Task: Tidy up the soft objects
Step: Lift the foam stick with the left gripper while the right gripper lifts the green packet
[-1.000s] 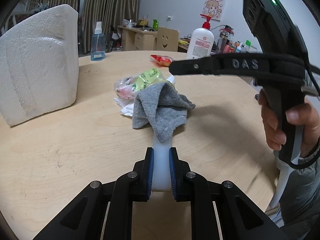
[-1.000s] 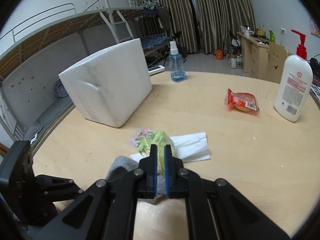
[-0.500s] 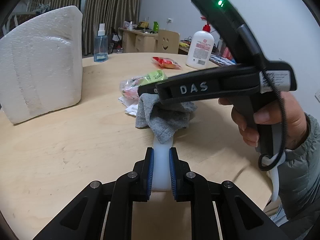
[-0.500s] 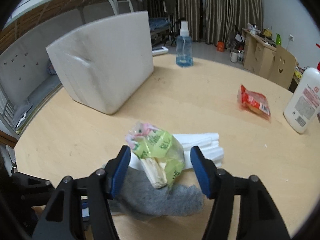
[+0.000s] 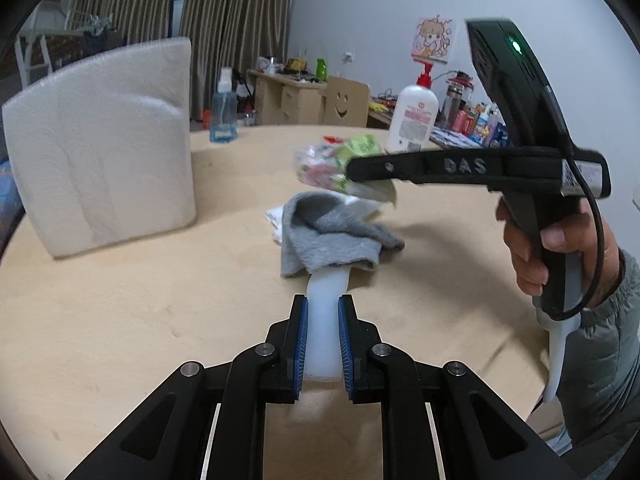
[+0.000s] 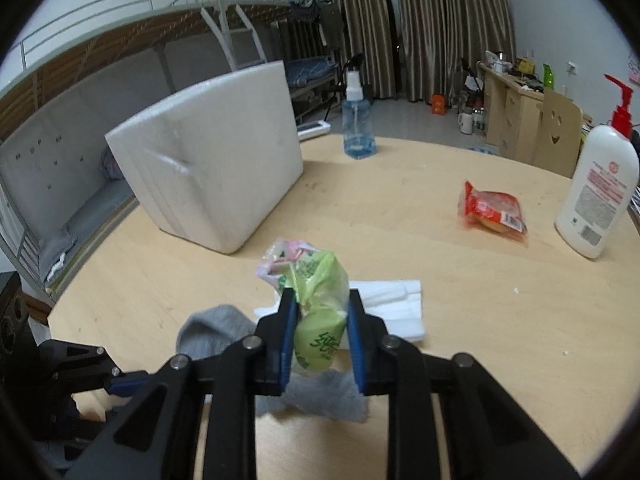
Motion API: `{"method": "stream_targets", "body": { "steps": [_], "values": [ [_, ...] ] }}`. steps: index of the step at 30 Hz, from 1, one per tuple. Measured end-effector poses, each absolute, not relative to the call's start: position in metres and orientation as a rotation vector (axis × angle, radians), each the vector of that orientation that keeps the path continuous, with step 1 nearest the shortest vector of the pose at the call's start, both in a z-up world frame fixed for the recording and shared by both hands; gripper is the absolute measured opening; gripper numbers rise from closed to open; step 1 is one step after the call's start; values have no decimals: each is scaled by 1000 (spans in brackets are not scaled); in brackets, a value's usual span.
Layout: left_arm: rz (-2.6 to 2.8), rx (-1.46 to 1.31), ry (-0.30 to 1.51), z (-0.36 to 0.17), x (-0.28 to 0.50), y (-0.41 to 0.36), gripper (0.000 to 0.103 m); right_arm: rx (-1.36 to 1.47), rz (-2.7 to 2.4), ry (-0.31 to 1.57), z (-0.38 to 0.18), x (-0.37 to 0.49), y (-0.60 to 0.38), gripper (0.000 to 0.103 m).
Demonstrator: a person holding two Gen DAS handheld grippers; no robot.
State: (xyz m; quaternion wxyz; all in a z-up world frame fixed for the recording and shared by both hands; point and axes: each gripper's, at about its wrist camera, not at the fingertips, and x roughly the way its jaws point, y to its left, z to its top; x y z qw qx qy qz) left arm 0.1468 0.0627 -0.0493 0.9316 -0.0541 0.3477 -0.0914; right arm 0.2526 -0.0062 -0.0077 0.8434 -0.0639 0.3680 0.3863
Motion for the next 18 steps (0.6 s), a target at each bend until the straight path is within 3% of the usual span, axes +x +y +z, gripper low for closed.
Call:
{"method": "stream_targets", "body": {
  "steps": [10,18],
  "values": [
    [-165,-60,526,10,123,73,16,-21,821,661,23,231,-44,28],
    [-147,-51,480,26,111,74,16,-5,839,587,41,208,-55,28]
  ]
}}
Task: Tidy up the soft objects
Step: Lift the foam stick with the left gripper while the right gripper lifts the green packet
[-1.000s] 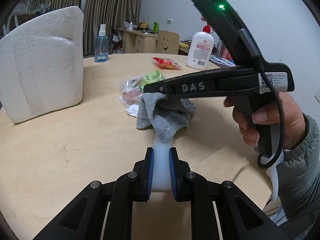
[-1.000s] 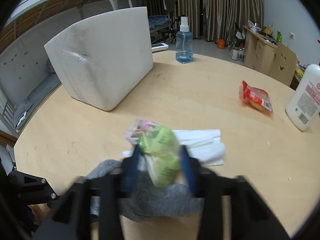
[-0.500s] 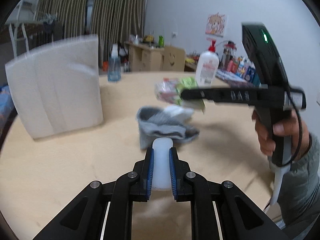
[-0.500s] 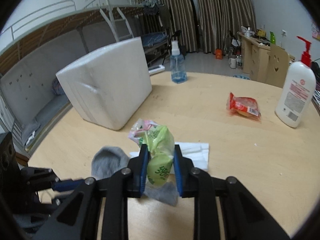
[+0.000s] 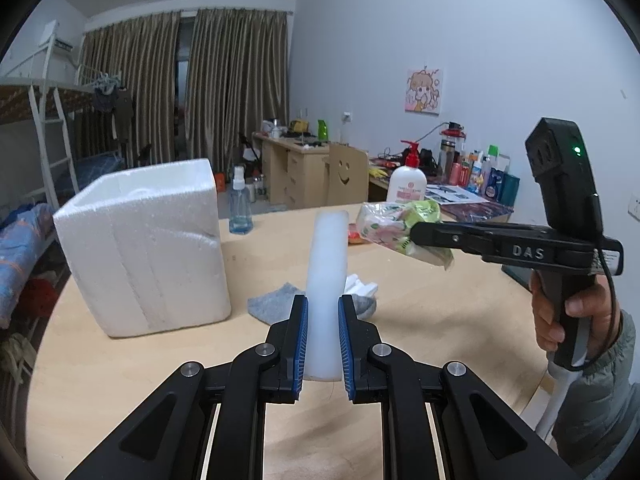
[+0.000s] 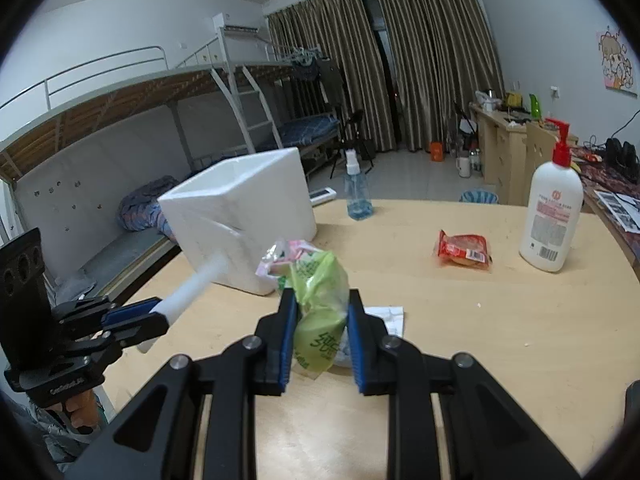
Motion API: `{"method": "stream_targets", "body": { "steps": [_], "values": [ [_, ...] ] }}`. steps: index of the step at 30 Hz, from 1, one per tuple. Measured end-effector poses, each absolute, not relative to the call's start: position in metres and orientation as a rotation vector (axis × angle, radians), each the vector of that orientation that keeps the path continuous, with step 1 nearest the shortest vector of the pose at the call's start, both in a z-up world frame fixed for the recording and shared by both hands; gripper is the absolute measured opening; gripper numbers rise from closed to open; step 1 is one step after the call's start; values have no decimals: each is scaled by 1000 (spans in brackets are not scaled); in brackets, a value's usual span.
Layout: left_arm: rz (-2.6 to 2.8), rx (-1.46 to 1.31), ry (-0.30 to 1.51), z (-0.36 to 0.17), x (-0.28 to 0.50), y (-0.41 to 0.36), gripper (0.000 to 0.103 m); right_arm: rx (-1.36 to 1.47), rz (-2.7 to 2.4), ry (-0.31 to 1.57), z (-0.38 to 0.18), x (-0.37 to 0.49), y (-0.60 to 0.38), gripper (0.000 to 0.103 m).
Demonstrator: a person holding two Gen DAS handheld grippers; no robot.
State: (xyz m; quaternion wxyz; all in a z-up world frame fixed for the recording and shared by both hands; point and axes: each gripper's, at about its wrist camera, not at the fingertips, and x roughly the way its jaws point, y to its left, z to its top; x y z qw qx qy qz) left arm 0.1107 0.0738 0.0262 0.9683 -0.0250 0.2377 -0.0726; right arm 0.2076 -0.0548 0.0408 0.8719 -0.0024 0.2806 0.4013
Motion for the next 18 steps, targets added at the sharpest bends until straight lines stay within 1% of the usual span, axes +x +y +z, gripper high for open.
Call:
{"method": "stream_targets", "body": {
  "steps": [18],
  "values": [
    [-60,3,385,60,72,81,16,17,891,470,61,170,-60,28]
  ]
}}
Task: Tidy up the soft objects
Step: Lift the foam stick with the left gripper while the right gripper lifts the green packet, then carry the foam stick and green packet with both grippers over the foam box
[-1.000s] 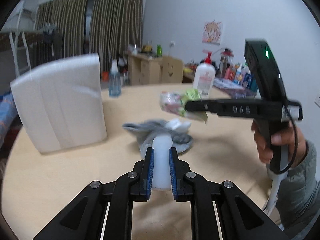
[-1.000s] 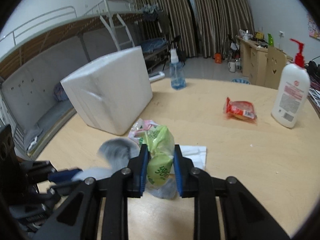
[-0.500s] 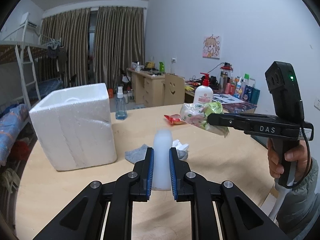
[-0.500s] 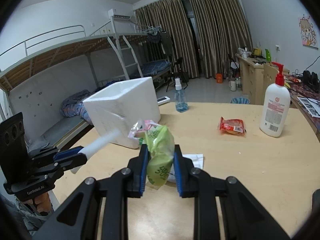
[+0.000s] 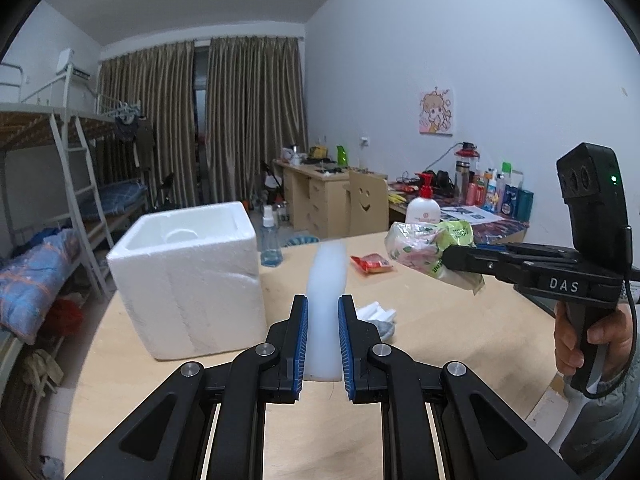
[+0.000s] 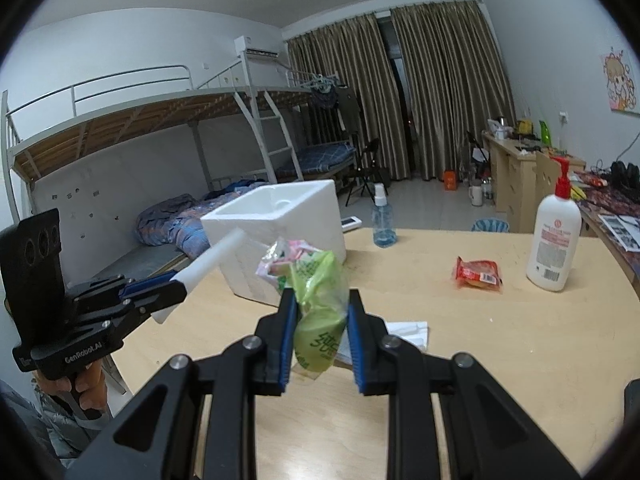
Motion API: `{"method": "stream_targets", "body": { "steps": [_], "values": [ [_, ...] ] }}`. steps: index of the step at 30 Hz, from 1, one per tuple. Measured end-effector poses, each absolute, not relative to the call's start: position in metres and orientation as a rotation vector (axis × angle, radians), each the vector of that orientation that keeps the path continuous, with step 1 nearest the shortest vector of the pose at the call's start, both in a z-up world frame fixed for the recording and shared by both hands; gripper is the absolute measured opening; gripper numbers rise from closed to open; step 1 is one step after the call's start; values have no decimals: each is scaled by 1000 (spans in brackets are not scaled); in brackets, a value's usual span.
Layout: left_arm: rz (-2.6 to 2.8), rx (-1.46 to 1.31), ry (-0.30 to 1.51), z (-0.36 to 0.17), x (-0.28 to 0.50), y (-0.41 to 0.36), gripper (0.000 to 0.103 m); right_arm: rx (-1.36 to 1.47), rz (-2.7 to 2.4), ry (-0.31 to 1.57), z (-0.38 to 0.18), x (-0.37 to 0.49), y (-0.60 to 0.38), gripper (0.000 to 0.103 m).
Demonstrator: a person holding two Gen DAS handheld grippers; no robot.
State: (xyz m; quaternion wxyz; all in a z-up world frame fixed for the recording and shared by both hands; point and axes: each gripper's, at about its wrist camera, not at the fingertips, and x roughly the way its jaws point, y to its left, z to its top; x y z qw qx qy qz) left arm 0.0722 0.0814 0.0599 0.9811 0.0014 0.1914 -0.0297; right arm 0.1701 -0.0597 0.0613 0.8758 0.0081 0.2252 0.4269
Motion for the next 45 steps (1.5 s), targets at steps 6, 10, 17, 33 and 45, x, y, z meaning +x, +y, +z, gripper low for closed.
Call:
{"method": "stream_targets", "body": {
  "steps": [6,10,17,33,45],
  "values": [
    [-1,19,348,71,60,83,16,8,891,396,72,153,-53,28],
    [52,37,319,77,51,89,16,-31,879,349,75,143,-41,28],
    [126,42,294,82,36,103,16,-58,924,327,75,132,-16,28],
    [207,10,283,84,11,130,16,-78,990,335,74,122,22,28],
    [210,0,283,83,11,135,16,-103,993,336,78,118,28,28]
  ]
}}
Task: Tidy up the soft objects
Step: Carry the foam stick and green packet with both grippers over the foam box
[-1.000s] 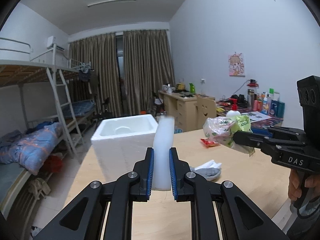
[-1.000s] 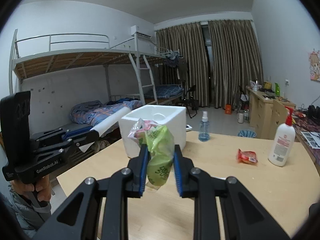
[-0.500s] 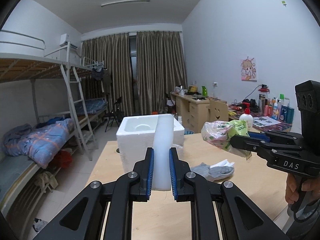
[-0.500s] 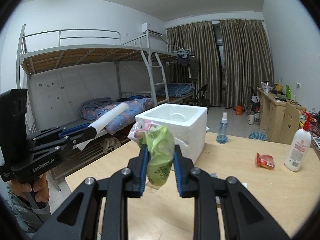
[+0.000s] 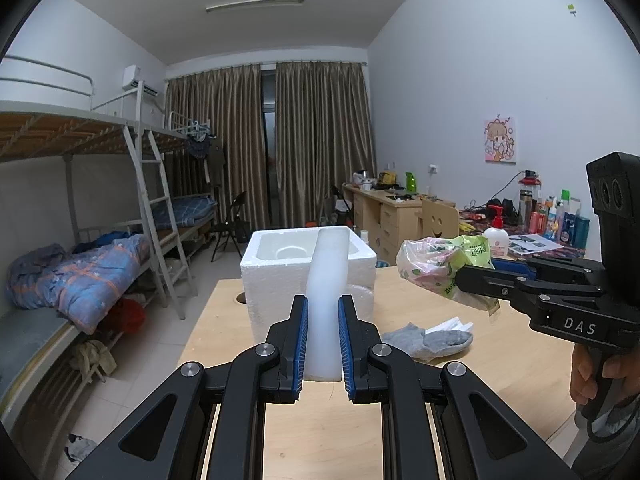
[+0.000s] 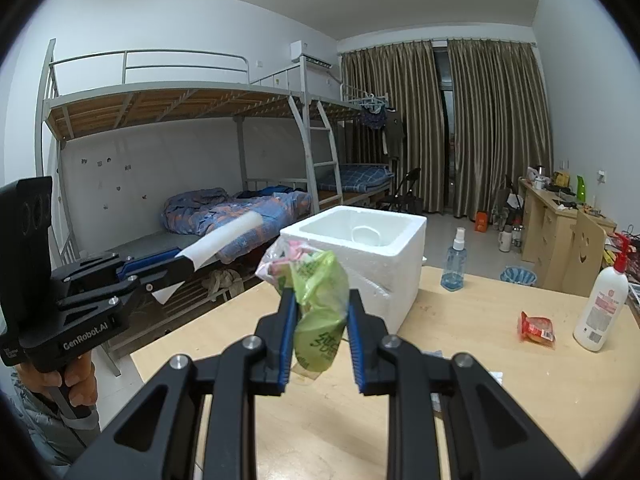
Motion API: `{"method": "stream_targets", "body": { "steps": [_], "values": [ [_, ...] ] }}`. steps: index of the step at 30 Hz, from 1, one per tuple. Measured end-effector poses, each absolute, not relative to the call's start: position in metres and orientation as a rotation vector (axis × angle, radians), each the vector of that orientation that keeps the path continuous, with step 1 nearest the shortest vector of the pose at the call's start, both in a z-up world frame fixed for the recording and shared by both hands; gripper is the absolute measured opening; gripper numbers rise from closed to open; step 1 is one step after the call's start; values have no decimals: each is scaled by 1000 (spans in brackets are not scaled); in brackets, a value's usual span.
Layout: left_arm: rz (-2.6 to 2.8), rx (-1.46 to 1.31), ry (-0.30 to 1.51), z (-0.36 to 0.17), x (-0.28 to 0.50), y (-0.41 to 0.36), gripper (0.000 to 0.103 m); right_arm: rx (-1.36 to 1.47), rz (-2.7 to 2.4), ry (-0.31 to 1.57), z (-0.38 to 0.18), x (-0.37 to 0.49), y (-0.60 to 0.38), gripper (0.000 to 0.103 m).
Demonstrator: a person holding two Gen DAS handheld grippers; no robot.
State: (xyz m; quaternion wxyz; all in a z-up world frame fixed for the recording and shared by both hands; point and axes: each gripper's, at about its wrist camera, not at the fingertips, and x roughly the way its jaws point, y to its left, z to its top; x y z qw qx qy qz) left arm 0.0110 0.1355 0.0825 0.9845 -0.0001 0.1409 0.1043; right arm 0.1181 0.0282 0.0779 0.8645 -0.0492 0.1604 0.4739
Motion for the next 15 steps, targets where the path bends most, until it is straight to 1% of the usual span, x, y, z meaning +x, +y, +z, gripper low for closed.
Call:
{"method": "stream_targets", "body": {
  "steps": [15],
  "values": [
    [200,-3,291,84,27,138,16,-119,974,346,90,130,43,28]
  ]
}}
